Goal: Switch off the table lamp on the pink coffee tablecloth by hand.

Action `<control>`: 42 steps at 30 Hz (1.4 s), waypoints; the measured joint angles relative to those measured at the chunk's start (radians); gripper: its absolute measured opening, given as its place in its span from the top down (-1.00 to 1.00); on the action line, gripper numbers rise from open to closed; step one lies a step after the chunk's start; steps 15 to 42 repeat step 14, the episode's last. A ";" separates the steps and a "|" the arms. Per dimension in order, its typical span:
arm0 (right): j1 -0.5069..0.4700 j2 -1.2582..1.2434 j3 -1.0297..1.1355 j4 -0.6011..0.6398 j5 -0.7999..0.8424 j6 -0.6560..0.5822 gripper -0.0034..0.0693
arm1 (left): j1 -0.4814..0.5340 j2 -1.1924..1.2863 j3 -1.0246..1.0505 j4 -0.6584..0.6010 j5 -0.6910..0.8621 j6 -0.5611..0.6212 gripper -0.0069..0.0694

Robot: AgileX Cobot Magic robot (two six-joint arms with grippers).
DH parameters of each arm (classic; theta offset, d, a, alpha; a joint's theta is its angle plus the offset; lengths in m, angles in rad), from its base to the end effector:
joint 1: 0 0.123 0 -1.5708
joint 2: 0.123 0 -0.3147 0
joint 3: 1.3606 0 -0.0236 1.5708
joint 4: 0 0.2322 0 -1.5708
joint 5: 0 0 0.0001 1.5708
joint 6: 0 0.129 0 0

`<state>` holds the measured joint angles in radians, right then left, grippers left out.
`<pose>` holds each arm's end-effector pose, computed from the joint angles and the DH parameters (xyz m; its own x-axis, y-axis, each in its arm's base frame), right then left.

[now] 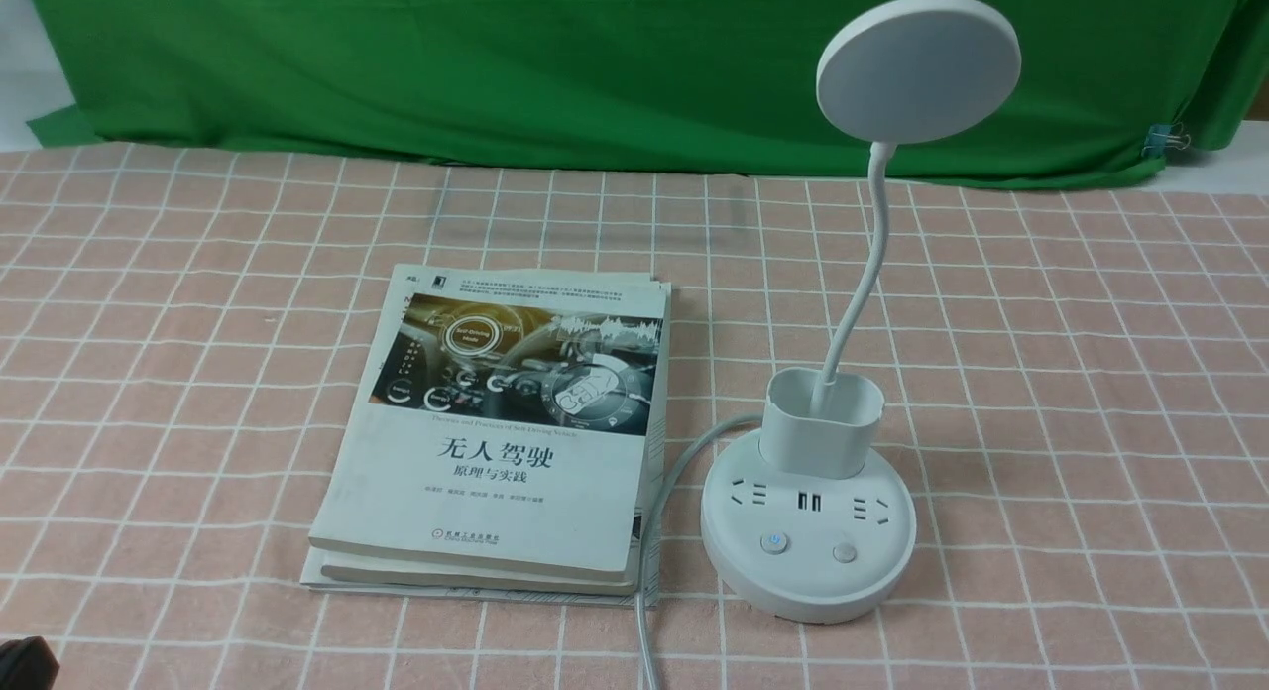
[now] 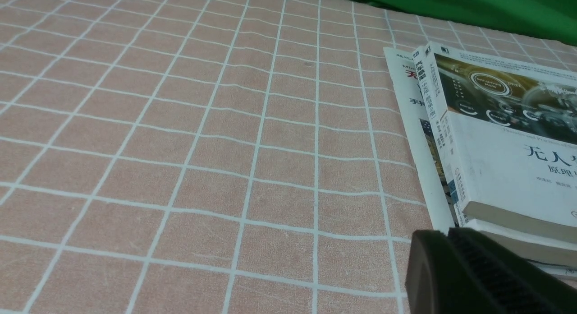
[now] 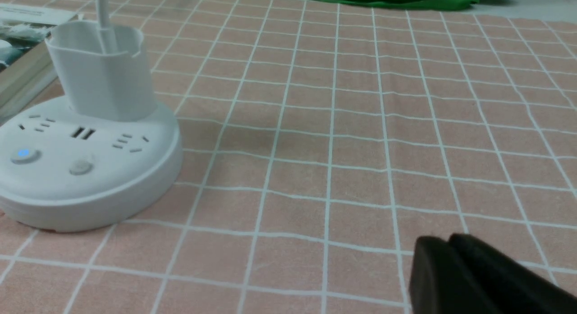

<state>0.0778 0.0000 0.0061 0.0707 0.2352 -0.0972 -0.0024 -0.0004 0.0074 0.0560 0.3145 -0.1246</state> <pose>0.0444 0.0056 0.1841 -0.1497 -0.0402 -0.9879 -0.0982 0.9948 -0.0256 0.0427 0.0021 0.1736 -0.2301 -0.0707 -0.9706 -0.0309 0.9974 -0.0653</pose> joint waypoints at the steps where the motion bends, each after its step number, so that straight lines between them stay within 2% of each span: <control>1: 0.000 0.000 0.000 0.001 0.000 0.000 0.65 | 0.000 0.000 0.000 0.000 0.000 0.000 0.80; 14: 0.000 0.000 0.000 0.002 0.000 0.000 0.57 | 0.000 0.000 0.000 0.000 0.000 0.000 0.80; 42: 0.000 0.000 0.000 0.002 0.000 0.000 0.57 | 0.000 0.000 0.000 0.000 0.000 0.000 0.80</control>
